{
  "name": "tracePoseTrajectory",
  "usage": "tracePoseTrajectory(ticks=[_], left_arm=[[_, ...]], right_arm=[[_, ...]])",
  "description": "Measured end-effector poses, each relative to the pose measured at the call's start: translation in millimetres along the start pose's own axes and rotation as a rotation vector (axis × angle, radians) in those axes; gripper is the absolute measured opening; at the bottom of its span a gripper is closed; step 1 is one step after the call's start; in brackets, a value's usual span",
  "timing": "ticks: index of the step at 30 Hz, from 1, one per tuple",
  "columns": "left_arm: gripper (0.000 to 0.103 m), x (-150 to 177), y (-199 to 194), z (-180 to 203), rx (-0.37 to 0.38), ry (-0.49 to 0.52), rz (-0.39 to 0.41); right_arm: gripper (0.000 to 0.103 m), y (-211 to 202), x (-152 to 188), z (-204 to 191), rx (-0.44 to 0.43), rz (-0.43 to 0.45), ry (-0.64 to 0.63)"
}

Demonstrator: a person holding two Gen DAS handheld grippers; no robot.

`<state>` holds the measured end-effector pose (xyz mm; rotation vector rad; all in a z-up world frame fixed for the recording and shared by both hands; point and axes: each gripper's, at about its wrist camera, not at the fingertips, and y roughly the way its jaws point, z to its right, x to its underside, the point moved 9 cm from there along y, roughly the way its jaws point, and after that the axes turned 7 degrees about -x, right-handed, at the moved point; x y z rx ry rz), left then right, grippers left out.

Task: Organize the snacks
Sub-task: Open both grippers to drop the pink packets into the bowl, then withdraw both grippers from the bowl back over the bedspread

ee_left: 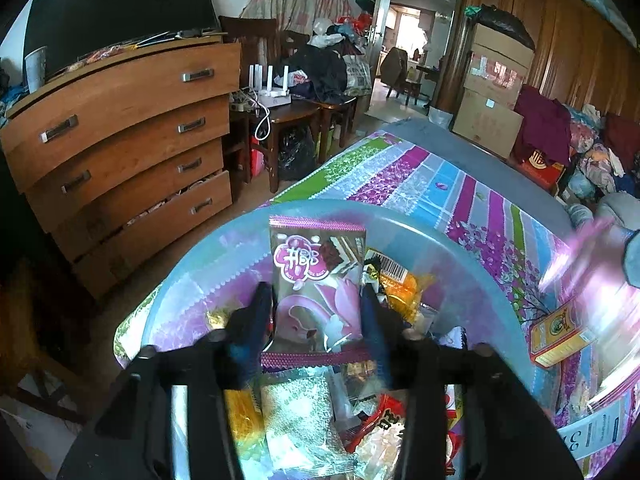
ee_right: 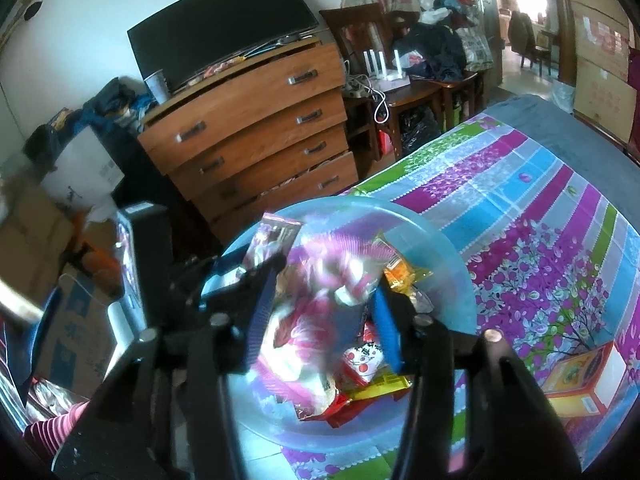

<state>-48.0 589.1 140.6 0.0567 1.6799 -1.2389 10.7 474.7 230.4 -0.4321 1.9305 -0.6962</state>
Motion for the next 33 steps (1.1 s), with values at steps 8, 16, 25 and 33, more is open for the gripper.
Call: tracePoseTrajectory(ticks=[8, 16, 25, 33], left_arm=[[0.085, 4.5, 3.8, -9.4, -0.038, -0.03, 0.002], [0.088, 8.4, 3.5, -16.1, -0.042, -0.061, 0.001], [0.088, 13.0, -40.3, -17.2, 0.025, -0.114, 0.119], [0.088, 61.8, -99.0, -13.8, 0.151, -0.165, 0.21]], right_arm=[[0.073, -2.2, 1.5, 3.5, 0.01, 0.015, 0.004], [0.089, -8.6, 2.8, -1.5, -0.001, 0.034, 0.007], [0.089, -62.5, 30.4, -43.8, -0.012, 0.171, -0.108], [0.089, -123.4, 127.3, -57.9, 0.127, 0.25, -0.227]])
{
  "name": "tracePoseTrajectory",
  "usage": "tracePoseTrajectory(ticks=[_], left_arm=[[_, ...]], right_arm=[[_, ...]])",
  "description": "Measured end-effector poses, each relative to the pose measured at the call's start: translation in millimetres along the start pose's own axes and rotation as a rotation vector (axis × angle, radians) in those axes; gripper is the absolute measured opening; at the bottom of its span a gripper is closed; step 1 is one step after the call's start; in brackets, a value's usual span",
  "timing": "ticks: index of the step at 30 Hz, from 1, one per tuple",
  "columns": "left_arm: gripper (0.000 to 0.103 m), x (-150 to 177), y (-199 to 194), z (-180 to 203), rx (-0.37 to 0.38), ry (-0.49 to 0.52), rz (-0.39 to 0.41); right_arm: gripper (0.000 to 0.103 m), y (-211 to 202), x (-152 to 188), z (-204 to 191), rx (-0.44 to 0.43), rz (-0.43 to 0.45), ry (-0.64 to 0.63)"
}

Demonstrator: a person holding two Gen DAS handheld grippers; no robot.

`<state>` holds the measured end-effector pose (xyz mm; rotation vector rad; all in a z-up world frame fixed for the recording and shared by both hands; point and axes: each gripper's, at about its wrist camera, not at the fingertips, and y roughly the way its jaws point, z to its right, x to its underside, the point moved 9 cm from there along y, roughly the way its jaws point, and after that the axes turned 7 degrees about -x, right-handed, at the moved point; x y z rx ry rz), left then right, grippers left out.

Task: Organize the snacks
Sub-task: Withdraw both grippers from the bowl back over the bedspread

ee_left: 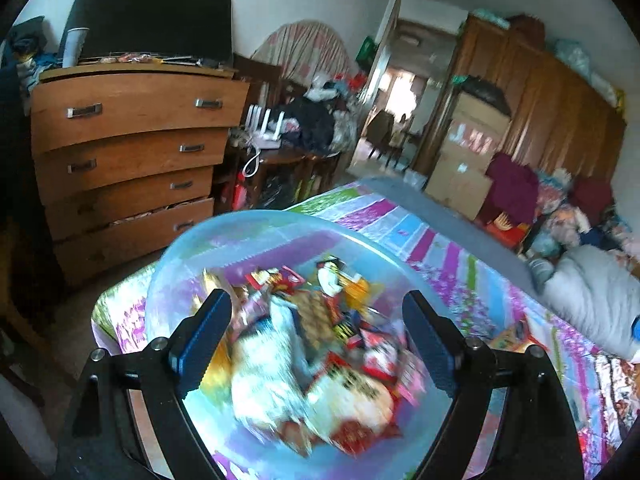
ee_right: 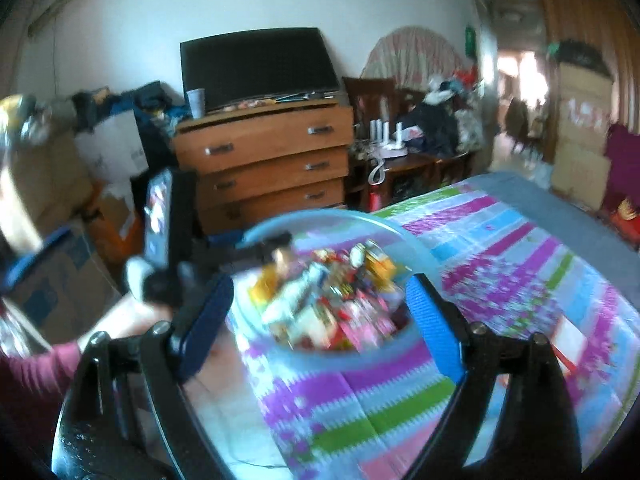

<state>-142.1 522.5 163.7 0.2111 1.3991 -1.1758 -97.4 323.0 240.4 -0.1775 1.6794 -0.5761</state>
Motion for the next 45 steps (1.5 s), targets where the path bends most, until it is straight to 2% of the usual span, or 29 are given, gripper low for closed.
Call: tracePoseTrajectory(ticks=[3, 4, 7, 9, 13, 15, 20, 24, 30, 32, 35, 36, 37, 39, 42, 45], left_arm=[[0.088, 30.0, -18.6, 3.4, 0.019, -0.002, -0.033], [0.088, 40.1, -24.0, 3.7, 0.002, 0.009, -0.045], [0.088, 83.4, -35.2, 4.0, -0.116, 0.131, -0.086], [0.088, 108.5, -38.0, 1.3, -0.141, 0.166, -0.114], [0.088, 169.7, -39.3, -5.3, -0.154, 0.194, -0.255], [0.088, 189.3, -41.3, -4.1, -0.153, 0.204, -0.293], [0.088, 207.0, -52.7, 19.6, -0.133, 0.251, -0.301], [0.088, 201.6, -65.0, 61.1, -0.091, 0.342, -0.246], [0.088, 200.9, -101.6, 148.5, 0.063, 0.467, -0.138], [0.088, 203.3, -112.9, 180.2, 0.121, 0.501, -0.123], [0.088, 213.4, -125.4, 221.5, 0.196, 0.547, -0.12], [0.088, 217.6, -127.8, 234.1, 0.216, 0.563, -0.122], [0.088, 222.8, -129.2, 247.5, 0.238, 0.578, -0.131], [0.088, 231.9, -131.1, 263.7, 0.269, 0.598, -0.15], [0.088, 246.2, -135.3, 290.4, 0.32, 0.646, -0.176], [0.088, 262.2, -141.6, 314.9, 0.362, 0.726, -0.185]], right_arm=[[0.089, -28.6, 38.9, 3.6, 0.07, -0.008, 0.009], [0.089, -35.9, 52.0, 4.9, 0.091, -0.018, 0.013], [0.09, -55.6, 97.7, 9.5, 0.153, -0.08, 0.039], [0.09, -66.4, 130.9, 18.7, 0.174, -0.132, 0.096], [0.09, -87.8, 188.1, 39.4, 0.223, -0.208, 0.238], [0.09, -97.0, 211.3, 47.3, 0.239, -0.243, 0.299], [0.09, -118.3, 248.8, 53.2, 0.252, -0.281, 0.379], [0.09, -136.4, 271.7, 61.3, 0.276, -0.271, 0.449], [0.089, -170.4, 311.1, 89.9, 0.322, -0.235, 0.599], [0.088, -187.1, 322.2, 115.5, 0.373, -0.204, 0.658], [0.088, -217.7, 341.7, 182.3, 0.524, -0.136, 0.771], [0.086, -223.0, 348.6, 201.3, 0.554, -0.123, 0.812], [0.08, -227.3, 355.3, 221.3, 0.586, -0.113, 0.85], [0.078, -230.8, 368.8, 262.9, 0.644, -0.107, 0.918], [0.078, -222.2, 385.7, 307.1, 0.671, -0.115, 1.024], [0.078, -213.9, 397.9, 330.9, 0.723, -0.134, 1.072]])
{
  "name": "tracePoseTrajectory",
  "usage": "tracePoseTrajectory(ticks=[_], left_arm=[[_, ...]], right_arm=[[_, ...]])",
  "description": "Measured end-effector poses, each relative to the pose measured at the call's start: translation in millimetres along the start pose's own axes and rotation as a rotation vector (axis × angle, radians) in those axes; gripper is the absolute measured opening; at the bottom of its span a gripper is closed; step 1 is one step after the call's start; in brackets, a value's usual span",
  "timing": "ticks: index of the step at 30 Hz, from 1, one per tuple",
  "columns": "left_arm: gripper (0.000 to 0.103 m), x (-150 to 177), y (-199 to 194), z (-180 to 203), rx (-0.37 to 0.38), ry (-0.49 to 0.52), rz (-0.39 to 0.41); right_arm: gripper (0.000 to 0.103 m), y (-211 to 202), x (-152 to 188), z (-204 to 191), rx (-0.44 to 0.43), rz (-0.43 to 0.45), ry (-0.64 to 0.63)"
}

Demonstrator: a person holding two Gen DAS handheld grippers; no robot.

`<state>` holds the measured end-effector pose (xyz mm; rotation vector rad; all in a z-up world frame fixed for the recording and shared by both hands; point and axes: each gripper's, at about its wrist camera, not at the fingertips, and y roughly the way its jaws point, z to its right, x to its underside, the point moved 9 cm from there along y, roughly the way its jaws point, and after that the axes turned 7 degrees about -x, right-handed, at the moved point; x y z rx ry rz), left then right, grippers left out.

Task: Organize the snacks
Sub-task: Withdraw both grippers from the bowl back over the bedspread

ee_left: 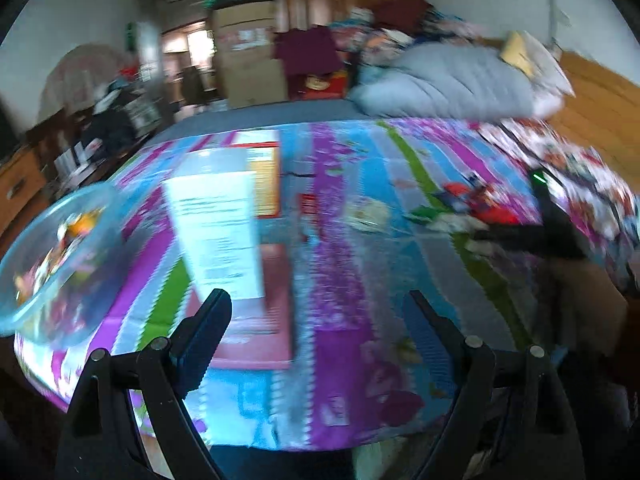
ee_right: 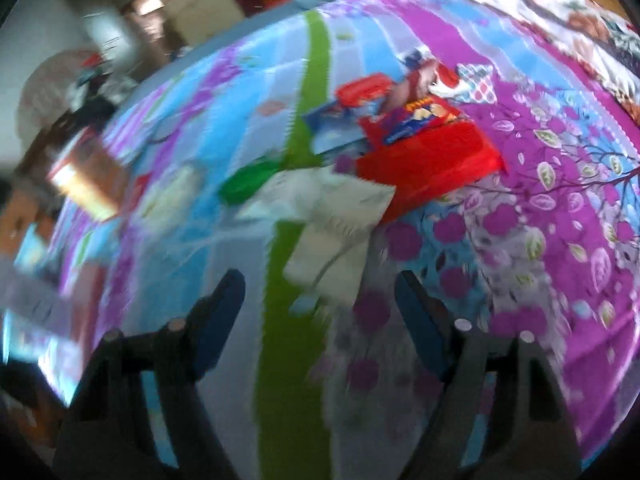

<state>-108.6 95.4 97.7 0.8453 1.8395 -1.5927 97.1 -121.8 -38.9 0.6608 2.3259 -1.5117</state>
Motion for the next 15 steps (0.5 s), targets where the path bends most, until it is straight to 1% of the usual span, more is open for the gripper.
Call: tracePoseTrajectory(ticks=[2, 3, 5, 7, 8, 11, 12, 15], left_arm=[[0.088, -1.5, 5.1, 13.8, 0.018, 0.032, -0.013], [0.088, -2.0, 9.7, 19.9, 0.032, 0.039, -0.028], [0.088, 0.4, 19.2, 27.4, 0.03, 0.049, -0.057], [0.088, 5.8, 33.9, 35.6, 0.039, 0.059, -0.107], [0.088, 11.7, 43.1, 38.5, 0.035, 0.064, -0.141], [0.088, 23.1, 63.5, 47.4, 0.033, 0.065, -0.199], [0.088, 26.6, 68.2, 48.7, 0.031, 0.062, -0.212], [0.088, 34.7, 79.4, 52.8, 0.038, 0.044, -0.242]], right_arm=[[0.079, 8.1, -1.2, 0.2, 0.014, -0.003, 0.02], [0.079, 8.3, -2.2, -2.5, 0.03, 0.006, 0.001], [0.075, 8.7, -0.8, -5.5, 0.052, 0.009, -0.037], [0.05, 8.6, 2.4, -1.9, 0.066, 0.006, -0.071], [0.048, 5.8, 4.0, -2.4, 0.056, 0.006, -0.08], [0.043, -0.5, 9.8, -5.2, 0.017, -0.005, -0.107], [0.033, -2.8, 11.9, -7.1, -0.003, -0.008, -0.116], [0.032, -14.0, 20.7, -12.3, -0.031, -0.013, -0.156]])
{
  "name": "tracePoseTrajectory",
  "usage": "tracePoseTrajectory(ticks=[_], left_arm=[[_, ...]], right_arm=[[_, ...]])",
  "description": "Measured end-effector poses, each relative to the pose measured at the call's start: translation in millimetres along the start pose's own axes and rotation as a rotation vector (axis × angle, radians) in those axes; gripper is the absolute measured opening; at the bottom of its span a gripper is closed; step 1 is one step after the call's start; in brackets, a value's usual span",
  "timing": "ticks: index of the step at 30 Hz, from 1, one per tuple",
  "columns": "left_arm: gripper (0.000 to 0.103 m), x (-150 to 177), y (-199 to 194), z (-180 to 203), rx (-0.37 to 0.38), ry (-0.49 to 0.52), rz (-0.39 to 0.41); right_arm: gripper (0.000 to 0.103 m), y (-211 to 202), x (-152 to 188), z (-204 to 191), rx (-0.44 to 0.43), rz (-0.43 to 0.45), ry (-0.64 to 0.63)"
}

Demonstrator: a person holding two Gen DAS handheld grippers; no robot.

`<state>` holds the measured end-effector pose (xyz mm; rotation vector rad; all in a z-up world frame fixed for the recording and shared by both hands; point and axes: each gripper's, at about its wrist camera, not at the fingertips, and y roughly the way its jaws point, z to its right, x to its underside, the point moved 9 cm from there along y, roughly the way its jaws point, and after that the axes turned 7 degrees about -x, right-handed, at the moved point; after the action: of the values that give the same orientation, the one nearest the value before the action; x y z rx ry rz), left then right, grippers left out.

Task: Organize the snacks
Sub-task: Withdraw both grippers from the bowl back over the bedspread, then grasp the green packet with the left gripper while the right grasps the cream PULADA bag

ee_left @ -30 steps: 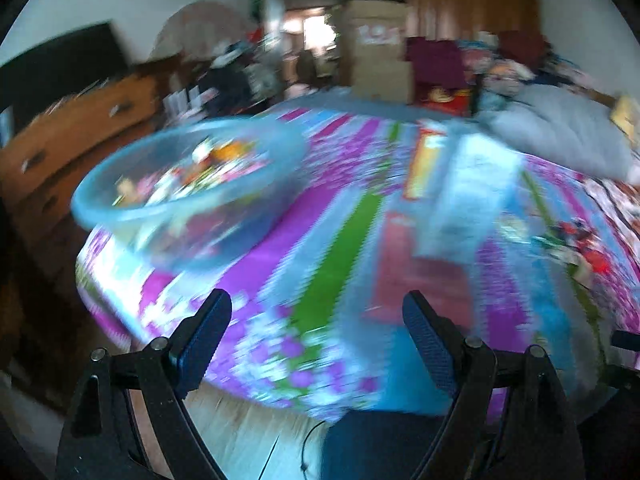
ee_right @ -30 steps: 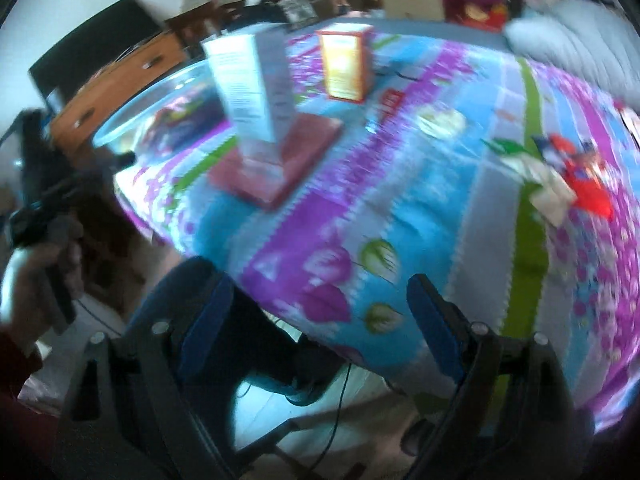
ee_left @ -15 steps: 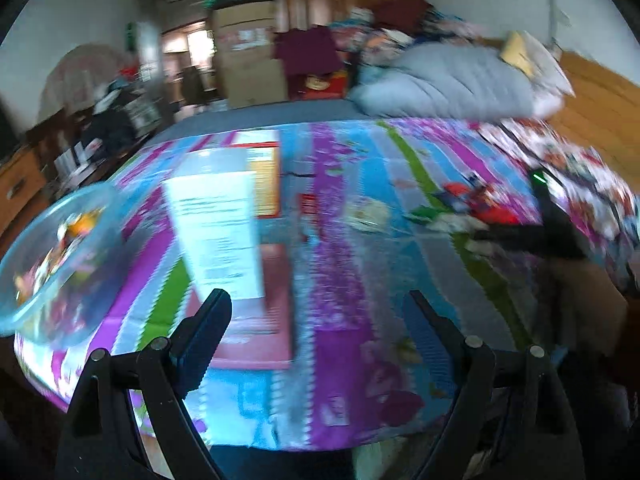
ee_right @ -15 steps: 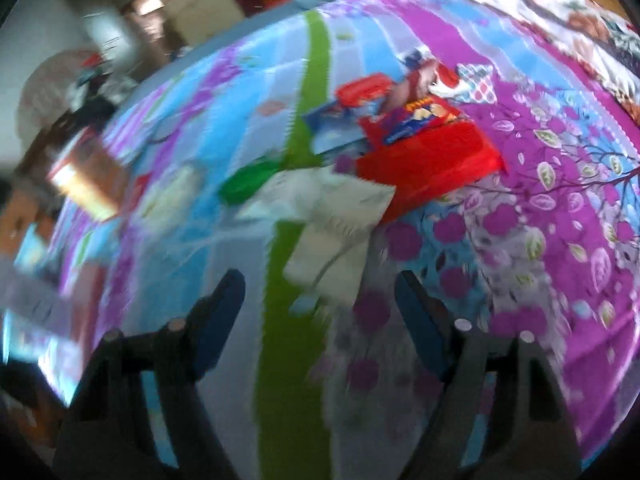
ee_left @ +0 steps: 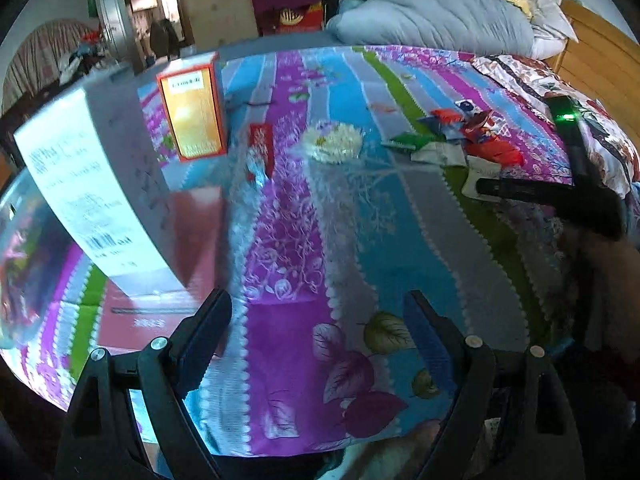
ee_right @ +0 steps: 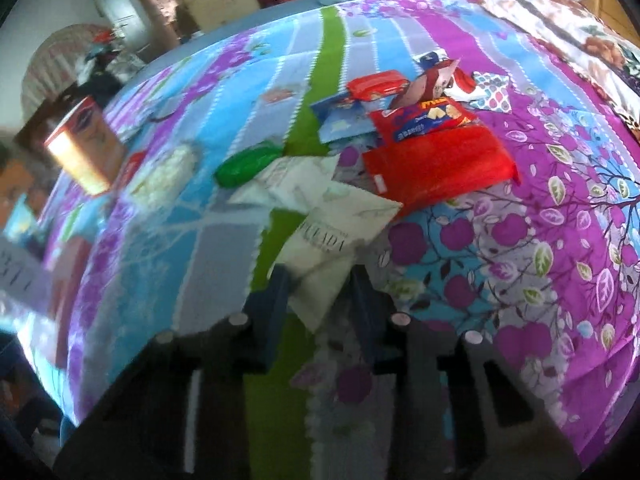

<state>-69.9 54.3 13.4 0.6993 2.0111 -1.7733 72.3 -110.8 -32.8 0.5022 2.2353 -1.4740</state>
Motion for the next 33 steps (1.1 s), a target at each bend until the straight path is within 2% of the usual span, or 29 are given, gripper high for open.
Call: tracePoseTrajectory(ticks=[6, 13, 17, 19, 22, 24, 26, 27, 28, 30, 32, 33], left_arm=[[0.088, 2.5, 11.0, 6.5, -0.007, 0.003, -0.017], [0.088, 1.6, 17.8, 8.5, -0.008, 0.001, -0.026], [0.088, -2.3, 18.2, 13.1, 0.012, 0.006, -0.017], [0.082, -13.3, 18.4, 22.1, 0.043, 0.028, 0.005], [0.078, -36.4, 23.0, 36.8, 0.074, 0.053, 0.038], [0.075, -55.5, 31.9, 45.1, 0.124, 0.023, 0.043], [0.074, -72.9, 42.9, 49.0, 0.136, -0.009, 0.044], [0.074, -78.5, 46.1, 52.6, 0.155, -0.014, 0.045], [0.075, -86.0, 51.1, 59.3, 0.194, -0.015, 0.045], [0.075, -101.9, 61.1, 77.1, 0.263, 0.008, 0.032], [0.078, -119.6, 69.2, 97.0, 0.314, 0.05, 0.053], [0.083, -124.3, 72.1, 102.7, 0.322, 0.062, 0.063]], right_arm=[[0.03, -3.6, 13.5, -8.9, -0.02, -0.026, -0.062], [0.03, -3.9, 16.3, -5.8, -0.047, -0.032, -0.056], [0.031, -5.0, 18.1, -6.1, -0.097, -0.044, -0.057], [0.031, -6.7, 20.0, -6.4, -0.125, -0.051, -0.065], [0.031, -10.7, 21.8, -4.6, -0.171, -0.05, -0.063], [0.031, -13.1, 21.6, -0.7, -0.193, -0.046, -0.046], [0.032, -15.5, 20.7, 3.7, -0.211, -0.045, -0.03], [0.037, -17.0, 20.3, 5.4, -0.219, -0.047, -0.03], [0.055, -19.1, 19.8, 6.5, -0.223, -0.045, -0.038], [0.074, -25.6, 18.4, 5.7, -0.234, -0.027, -0.068], [0.077, -27.6, 18.4, 5.2, -0.248, -0.026, -0.088], [0.077, -27.4, 19.4, 5.9, -0.258, -0.031, -0.086]])
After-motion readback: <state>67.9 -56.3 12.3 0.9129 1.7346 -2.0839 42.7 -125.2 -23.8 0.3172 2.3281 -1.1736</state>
